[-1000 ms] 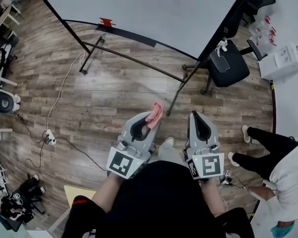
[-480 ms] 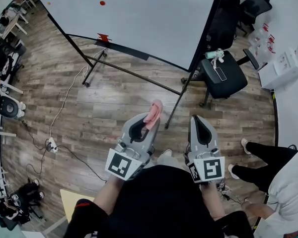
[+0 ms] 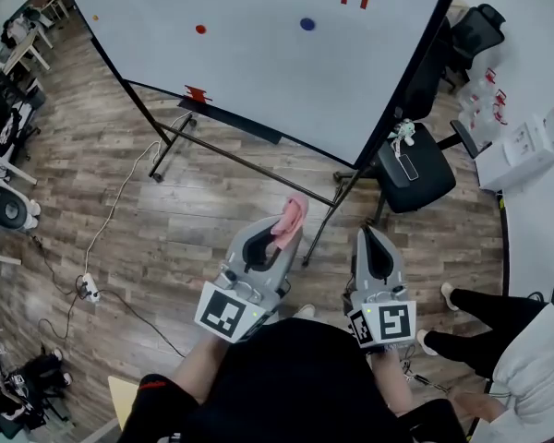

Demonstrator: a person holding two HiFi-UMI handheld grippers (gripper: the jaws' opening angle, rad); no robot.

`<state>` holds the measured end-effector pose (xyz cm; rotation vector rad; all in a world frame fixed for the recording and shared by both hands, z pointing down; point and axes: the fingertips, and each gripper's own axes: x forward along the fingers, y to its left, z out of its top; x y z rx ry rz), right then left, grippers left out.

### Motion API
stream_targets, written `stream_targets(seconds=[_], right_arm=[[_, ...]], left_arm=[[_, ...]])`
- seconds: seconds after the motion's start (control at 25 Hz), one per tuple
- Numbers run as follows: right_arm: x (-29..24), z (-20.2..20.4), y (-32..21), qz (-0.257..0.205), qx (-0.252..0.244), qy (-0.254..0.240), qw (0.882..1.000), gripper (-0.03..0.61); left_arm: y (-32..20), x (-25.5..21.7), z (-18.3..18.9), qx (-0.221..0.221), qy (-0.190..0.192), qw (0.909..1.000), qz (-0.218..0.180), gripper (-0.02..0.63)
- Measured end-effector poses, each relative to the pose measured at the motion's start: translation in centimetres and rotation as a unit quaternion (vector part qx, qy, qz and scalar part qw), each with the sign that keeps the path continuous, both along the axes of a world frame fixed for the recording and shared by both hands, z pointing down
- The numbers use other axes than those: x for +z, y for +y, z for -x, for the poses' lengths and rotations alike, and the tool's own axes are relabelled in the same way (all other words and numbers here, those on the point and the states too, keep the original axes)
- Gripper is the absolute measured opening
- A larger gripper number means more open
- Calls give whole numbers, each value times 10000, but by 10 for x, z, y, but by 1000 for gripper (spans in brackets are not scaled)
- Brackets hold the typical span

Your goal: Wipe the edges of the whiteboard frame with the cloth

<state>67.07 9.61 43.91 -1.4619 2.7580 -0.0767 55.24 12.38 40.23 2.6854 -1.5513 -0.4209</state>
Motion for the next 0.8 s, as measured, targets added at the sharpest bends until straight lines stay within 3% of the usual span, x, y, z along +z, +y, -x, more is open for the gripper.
stream_targets(seconds=[0.44, 0.8], right_arm=[[-21, 78, -94, -196, 776, 39, 9968, 2], [-32, 85, -116, -379, 1533, 120, 9874, 2]], left_arm=[[-109, -21, 77, 921, 40, 9955, -200, 51], [-161, -58, 75, 1860, -189, 9806, -582, 51]])
